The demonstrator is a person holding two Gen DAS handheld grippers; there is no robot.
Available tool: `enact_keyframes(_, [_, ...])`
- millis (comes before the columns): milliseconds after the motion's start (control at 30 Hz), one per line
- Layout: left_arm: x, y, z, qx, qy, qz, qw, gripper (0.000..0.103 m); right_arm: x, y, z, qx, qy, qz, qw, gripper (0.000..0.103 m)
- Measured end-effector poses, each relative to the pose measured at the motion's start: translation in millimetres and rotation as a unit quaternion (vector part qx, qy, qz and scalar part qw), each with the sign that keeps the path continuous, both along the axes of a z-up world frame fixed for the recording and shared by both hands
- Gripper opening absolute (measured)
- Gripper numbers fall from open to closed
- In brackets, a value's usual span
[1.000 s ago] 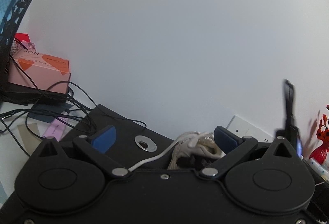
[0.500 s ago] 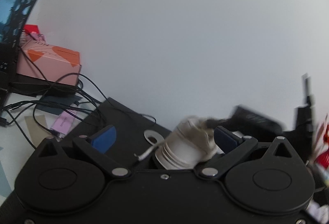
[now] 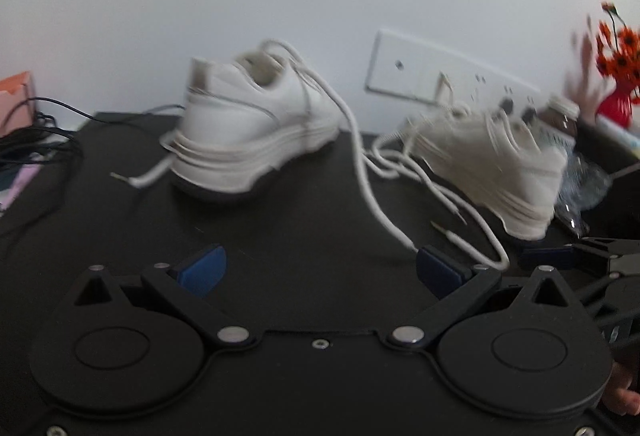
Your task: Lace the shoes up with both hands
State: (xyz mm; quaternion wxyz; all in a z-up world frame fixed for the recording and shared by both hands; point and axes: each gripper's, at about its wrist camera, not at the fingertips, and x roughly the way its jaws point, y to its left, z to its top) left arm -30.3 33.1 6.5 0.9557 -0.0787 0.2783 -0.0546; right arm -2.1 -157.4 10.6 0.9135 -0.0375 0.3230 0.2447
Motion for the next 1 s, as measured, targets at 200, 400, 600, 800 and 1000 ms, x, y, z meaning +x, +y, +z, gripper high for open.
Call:
enact_keyframes(200, [7, -2, -5, -0.013, 0.024, 0.025, 0.9993, 0.103, -4, 4, -9, -0.027, 0.002, -0.001, 1.000, 0.102])
enact_keyframes(400, [14, 1, -7, -0.018, 0.035, 0.047, 0.9981, 0.103, -1, 12, -16, -0.035, 0.008, 0.017, 0.999, 0.102])
enact_keyframes(600, [21, -9, -8, 0.026, 0.048, 0.057, 0.9969, 0.103, -2, 14, -18, -0.029, -0.008, 0.007, 1.000, 0.102])
enact_keyframes(800, [24, -18, -10, 0.062, 0.059, 0.058, 0.9946, 0.103, -2, 15, -19, -0.027, -0.012, 0.005, 1.000, 0.102])
enact_keyframes(1000, [30, -30, -12, 0.099, 0.071, 0.068, 0.9901, 0.103, -2, 18, -19, -0.027, -0.012, 0.007, 1.000, 0.102])
